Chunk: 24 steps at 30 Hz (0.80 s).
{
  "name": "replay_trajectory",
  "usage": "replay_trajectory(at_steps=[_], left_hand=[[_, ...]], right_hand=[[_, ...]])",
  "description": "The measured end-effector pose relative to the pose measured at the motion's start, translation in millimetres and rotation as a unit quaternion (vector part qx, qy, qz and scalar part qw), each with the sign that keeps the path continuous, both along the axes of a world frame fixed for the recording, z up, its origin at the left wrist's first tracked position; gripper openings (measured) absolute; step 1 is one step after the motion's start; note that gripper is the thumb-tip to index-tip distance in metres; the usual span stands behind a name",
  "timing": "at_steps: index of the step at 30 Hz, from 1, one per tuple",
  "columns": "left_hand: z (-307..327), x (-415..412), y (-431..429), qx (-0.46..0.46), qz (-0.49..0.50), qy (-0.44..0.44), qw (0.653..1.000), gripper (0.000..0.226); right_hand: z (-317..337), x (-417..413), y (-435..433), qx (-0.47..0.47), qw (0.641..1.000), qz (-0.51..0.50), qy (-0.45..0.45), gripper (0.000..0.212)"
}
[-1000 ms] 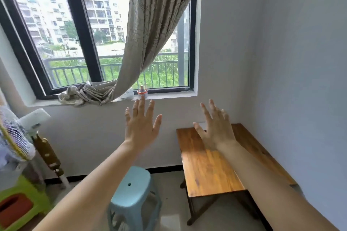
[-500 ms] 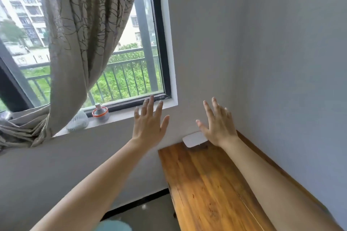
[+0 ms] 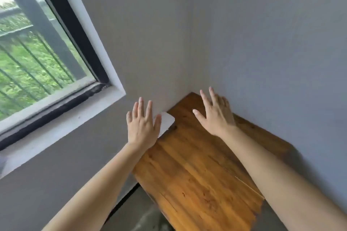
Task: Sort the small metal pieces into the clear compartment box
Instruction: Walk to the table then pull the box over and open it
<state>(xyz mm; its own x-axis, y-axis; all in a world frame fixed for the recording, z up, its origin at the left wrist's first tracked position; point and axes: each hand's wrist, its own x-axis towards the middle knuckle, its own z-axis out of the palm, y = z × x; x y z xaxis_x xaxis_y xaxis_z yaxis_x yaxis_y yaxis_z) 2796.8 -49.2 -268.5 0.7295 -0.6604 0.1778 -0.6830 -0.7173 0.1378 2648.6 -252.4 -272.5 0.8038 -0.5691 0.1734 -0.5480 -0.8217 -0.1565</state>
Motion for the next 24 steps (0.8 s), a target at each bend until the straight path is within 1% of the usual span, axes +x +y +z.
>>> replay_trajectory(at_steps=[2,5,8,10,14,18,24], left_hand=[[-41,7,-15,0.022,-0.042,0.035,0.998,0.064],[-102,13,-33,0.080,-0.104,0.072,0.989,0.064],[-157,10,-43,0.136,-0.151,0.111,0.973,0.065],[-190,6,-47,0.151,-0.180,0.128,0.964,0.065],[-244,1,-62,0.170,-0.230,0.127,0.950,0.065],[-297,3,-77,0.180,-0.277,0.102,0.938,0.066],[-357,10,-76,0.144,-0.288,0.052,0.945,0.065]], right_hand=[[-35,-6,-9,0.011,0.999,-0.045,0.029,0.076],[-91,-20,-12,0.042,0.991,-0.105,0.071,0.077],[-145,-38,1,0.073,0.979,-0.141,0.124,0.077],[-180,-49,15,0.094,0.972,-0.162,0.140,0.078],[-239,-57,33,0.128,0.961,-0.203,0.140,0.078],[-295,-58,42,0.127,0.958,-0.227,0.121,0.077],[-354,-52,56,0.092,0.960,-0.255,0.073,0.077]])
